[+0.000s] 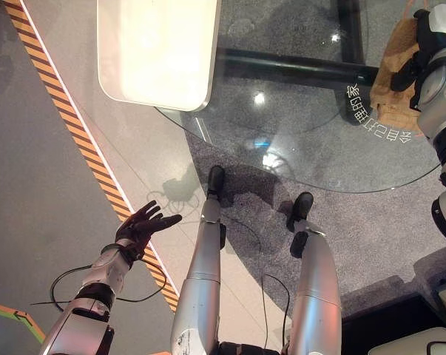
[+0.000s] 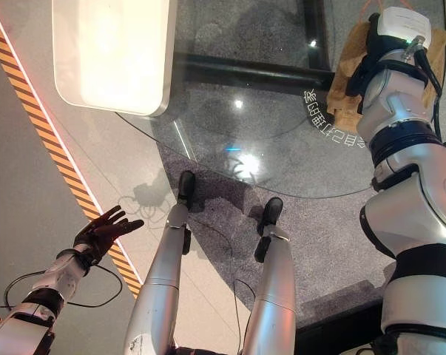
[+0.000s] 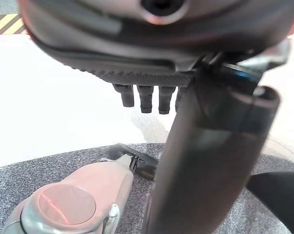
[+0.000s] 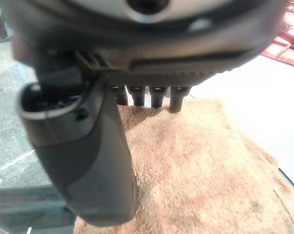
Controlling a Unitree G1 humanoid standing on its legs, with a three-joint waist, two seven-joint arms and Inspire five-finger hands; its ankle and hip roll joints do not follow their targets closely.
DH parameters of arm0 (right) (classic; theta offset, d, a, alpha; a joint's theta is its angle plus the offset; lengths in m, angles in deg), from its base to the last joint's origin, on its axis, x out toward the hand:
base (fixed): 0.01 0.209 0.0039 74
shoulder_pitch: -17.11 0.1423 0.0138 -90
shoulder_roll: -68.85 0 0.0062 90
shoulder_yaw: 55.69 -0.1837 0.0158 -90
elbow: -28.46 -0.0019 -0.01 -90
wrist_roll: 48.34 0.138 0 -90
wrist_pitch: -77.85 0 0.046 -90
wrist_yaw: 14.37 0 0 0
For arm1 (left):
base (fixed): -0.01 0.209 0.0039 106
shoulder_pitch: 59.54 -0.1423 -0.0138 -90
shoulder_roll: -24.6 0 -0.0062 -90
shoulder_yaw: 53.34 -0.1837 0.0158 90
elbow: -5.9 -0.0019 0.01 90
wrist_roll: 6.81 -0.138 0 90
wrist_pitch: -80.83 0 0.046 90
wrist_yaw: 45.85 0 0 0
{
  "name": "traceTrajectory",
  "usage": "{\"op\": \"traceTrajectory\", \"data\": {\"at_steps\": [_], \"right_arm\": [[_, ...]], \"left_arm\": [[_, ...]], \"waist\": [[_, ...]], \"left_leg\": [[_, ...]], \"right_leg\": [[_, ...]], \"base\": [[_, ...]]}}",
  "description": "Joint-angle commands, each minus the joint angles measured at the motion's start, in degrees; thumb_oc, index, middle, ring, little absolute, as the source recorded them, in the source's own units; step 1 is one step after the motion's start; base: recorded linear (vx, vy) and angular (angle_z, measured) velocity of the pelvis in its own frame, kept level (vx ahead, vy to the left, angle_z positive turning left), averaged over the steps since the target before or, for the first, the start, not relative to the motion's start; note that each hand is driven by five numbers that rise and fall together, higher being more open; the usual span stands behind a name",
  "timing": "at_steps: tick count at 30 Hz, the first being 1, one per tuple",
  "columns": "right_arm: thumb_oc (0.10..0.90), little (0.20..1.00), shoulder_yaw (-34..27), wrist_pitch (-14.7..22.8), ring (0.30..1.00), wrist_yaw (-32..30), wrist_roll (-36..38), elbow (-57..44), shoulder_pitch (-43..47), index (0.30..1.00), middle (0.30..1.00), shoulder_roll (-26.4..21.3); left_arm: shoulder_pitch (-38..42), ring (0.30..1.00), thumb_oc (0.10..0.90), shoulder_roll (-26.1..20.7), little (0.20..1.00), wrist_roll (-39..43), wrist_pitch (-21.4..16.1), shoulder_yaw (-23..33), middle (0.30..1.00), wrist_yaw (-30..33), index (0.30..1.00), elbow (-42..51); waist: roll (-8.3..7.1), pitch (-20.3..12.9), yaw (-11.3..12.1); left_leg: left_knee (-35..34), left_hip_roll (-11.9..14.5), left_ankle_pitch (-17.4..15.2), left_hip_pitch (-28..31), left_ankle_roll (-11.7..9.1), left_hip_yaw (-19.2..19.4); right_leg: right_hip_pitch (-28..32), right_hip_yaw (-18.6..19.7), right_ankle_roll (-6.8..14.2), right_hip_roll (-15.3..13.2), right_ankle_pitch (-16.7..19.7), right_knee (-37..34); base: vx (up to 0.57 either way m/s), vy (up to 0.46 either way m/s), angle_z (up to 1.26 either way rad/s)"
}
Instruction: Wipe the table with a cloth and put it in the basket.
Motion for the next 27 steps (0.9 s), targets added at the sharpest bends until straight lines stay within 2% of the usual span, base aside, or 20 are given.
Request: {"op": "traceTrajectory", "data": {"at_steps": [1, 27], "right_arm": [[0.1, 0.2, 1.6, -2.5, 0.3, -1.0, -0.6, 2.4, 4.2, 0.3, 0.3, -6.7], [0.1, 0.2, 1.5, -2.6, 0.3, -1.7, 0.7, 2.2, 3.4, 0.3, 0.3, -7.0]], "left_arm": [[-2.8, 0.9, 0.8, -2.2, 0.9, 1.1, -0.5, 0.7, 0.9, -0.2, 0.9, -1.7], [-2.2, 0.9, 0.8, -2.7, 0.9, 1.0, -0.5, 0.2, 0.9, -0.5, 0.9, -2.1]], "waist": [[1.45, -1.1, -0.6], [1.17, -1.1, -0.7]], "left_leg": [[3.4, -4.9, -5.8, 0.0, 6.4, 4.9], [3.0, -4.9, -5.6, 0.2, 6.5, 4.9]], "right_leg": [[0.8, -5.2, -2.9, 4.2, 3.5, -5.8], [1.2, -5.5, -2.9, 4.5, 3.5, -6.4]], "base": [[0.0, 0.0, 0.0], [0.0, 0.0, 0.0]]}}
